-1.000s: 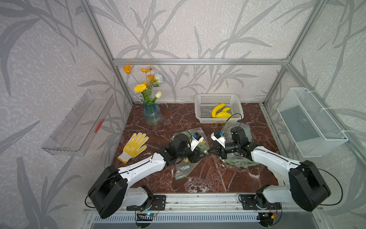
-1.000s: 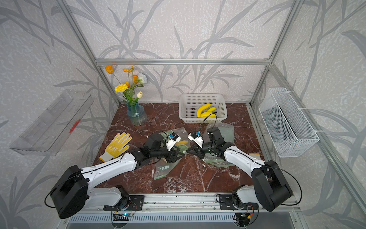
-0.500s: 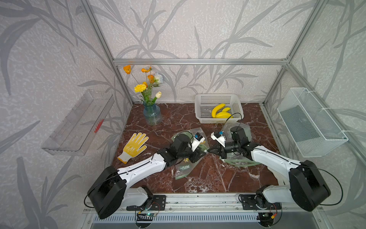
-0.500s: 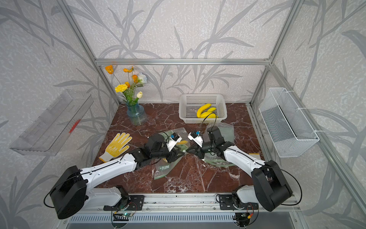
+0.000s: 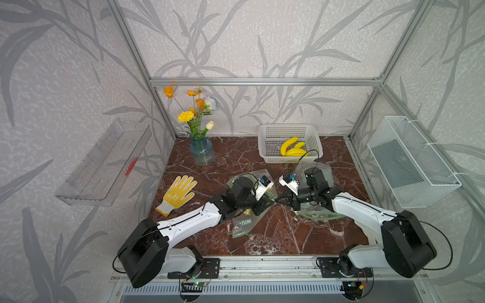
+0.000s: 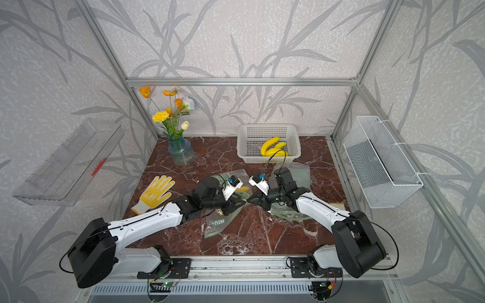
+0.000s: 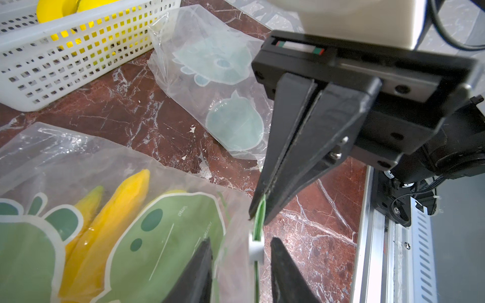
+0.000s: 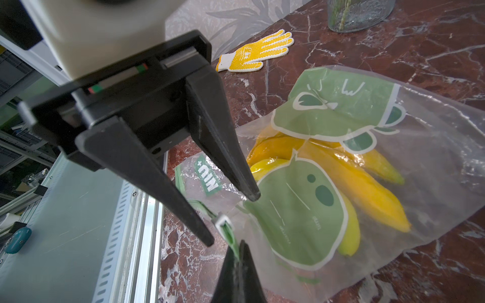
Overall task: Open the zip-top bag and take out the banana
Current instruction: Unzip the zipper on the zipper food storage bag.
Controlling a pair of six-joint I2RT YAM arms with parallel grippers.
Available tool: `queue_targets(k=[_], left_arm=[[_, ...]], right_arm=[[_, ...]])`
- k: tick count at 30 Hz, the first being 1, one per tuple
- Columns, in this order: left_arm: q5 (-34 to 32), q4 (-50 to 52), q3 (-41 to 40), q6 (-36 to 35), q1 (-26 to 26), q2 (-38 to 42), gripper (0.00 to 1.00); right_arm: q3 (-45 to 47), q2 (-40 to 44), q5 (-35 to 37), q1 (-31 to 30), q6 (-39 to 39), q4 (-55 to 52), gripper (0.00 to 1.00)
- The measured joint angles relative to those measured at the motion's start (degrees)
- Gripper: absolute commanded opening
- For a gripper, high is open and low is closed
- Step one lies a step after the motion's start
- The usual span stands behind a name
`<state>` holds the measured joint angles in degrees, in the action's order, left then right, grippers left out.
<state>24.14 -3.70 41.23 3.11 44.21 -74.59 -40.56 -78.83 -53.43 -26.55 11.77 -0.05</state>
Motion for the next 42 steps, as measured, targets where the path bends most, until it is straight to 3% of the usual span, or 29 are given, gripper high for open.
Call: queue_targets(k=[17, 22, 36, 42], left_arm=[[0.2, -0.1, 0.4, -0.5, 0.3, -0.8, 0.32], [0.1, -0.5, 0.8, -0.5, 0.5, -0.9, 0.25], [-0.1, -0.5, 1.0, -0.7, 0.7, -1.4, 0.27], [-0.5, -0.4, 1.0, -0.9, 0.7, -1.4, 0.21]], right_arm=[[-0.7, 0.0, 0.5, 0.0, 0.0, -0.3, 0.00], [-0.7, 0.0, 0.5, 0.0, 0.0, -0.3, 0.00], [-0.7, 0.0, 0.7, 0.0, 0.0, -0.3, 0.00], [-0.7, 0.0, 0.8, 0.0, 0.0, -0.3, 0.00]])
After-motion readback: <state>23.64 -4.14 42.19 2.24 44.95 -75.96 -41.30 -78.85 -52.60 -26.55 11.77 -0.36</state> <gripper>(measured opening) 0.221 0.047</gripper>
